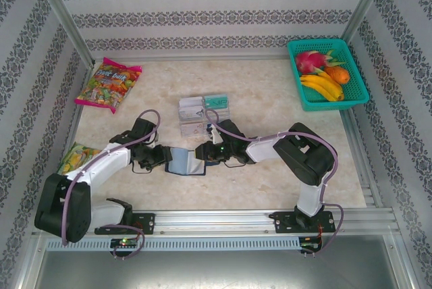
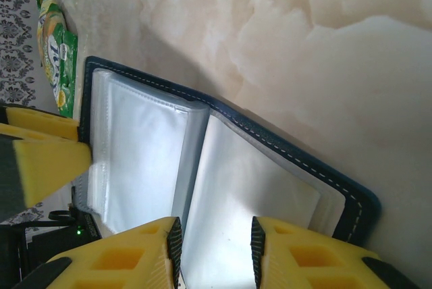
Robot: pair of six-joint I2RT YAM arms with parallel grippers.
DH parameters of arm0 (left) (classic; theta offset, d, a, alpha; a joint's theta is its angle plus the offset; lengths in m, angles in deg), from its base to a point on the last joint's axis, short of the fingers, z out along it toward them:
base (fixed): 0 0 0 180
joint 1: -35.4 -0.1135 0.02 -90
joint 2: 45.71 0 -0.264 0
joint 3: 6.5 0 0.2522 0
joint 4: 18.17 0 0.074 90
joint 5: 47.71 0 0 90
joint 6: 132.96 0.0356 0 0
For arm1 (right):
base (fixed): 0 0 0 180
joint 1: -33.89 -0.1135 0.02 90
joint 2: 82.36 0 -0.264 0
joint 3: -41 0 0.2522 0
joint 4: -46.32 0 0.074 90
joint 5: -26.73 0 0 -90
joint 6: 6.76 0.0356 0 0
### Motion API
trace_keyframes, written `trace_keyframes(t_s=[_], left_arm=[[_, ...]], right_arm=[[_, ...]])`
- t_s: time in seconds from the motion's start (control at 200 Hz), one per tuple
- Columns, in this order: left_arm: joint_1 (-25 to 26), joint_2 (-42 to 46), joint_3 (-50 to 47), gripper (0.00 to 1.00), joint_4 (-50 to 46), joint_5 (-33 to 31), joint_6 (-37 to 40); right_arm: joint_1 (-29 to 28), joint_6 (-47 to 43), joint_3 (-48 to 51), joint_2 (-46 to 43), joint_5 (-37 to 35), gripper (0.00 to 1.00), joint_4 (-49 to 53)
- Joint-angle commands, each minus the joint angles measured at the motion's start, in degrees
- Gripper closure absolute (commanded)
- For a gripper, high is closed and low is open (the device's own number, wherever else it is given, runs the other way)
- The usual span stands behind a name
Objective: Put the credit cards into the card holder
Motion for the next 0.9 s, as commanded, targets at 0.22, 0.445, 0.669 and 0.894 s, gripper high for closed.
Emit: trace_keyframes(t_s=[0.22,0.445,0.669,0.894], left_arm=[[-0.6,-2.6,-1.0,0.87,1.1,1.3,0.4],[-0.4,-3.7,-3.2,0.84,8.5,7.9,-4.0],[-0.4,-2.3,-1.4,0.85,10.6,11.8,-6.4],[-0.4,3.4,-0.5,0.86,14.3,15.5,-12.2]], right_arm=[[0.0,-1.3,1.7,2.1,-2.8,0.65,6.0],[0.0,-1.2,1.1,2.8,-2.7,0.65,5.9],[-0.3,-1.1,0.4,4.2,-2.3,0.65,5.4],[-0.7,-0.8,-0.3,5.1,-2.3,0.65,5.0]])
